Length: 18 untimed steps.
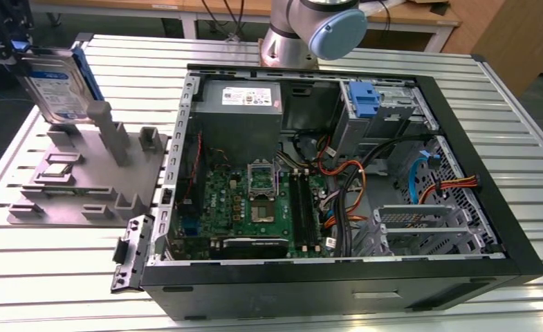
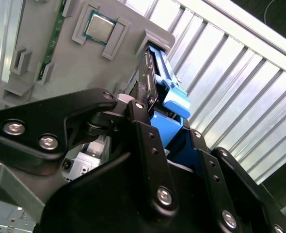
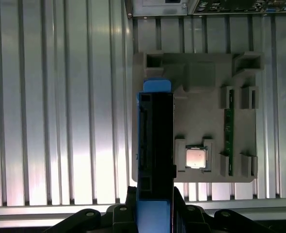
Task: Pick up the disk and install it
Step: 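Pick up the disk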
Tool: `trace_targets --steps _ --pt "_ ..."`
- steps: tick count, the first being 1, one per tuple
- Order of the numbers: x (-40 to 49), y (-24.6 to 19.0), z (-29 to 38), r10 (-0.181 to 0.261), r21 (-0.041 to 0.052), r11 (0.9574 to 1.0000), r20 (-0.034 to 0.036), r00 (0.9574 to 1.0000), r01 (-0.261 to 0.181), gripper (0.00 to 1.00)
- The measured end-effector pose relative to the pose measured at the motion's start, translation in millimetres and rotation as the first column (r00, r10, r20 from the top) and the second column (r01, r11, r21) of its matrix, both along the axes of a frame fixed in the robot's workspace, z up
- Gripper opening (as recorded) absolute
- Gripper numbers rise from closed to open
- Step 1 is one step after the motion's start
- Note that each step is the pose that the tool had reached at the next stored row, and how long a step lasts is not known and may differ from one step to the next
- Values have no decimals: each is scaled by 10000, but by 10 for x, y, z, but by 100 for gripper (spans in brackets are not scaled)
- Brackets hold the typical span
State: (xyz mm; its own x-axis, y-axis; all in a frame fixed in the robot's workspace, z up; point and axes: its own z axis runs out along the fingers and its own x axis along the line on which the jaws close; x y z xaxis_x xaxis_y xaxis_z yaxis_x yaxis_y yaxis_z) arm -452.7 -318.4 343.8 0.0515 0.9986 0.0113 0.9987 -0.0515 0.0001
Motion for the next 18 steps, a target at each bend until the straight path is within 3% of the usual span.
trace_targets --steps 18 --pt "0 0 51 0 0 10000 0 10000 0 36"
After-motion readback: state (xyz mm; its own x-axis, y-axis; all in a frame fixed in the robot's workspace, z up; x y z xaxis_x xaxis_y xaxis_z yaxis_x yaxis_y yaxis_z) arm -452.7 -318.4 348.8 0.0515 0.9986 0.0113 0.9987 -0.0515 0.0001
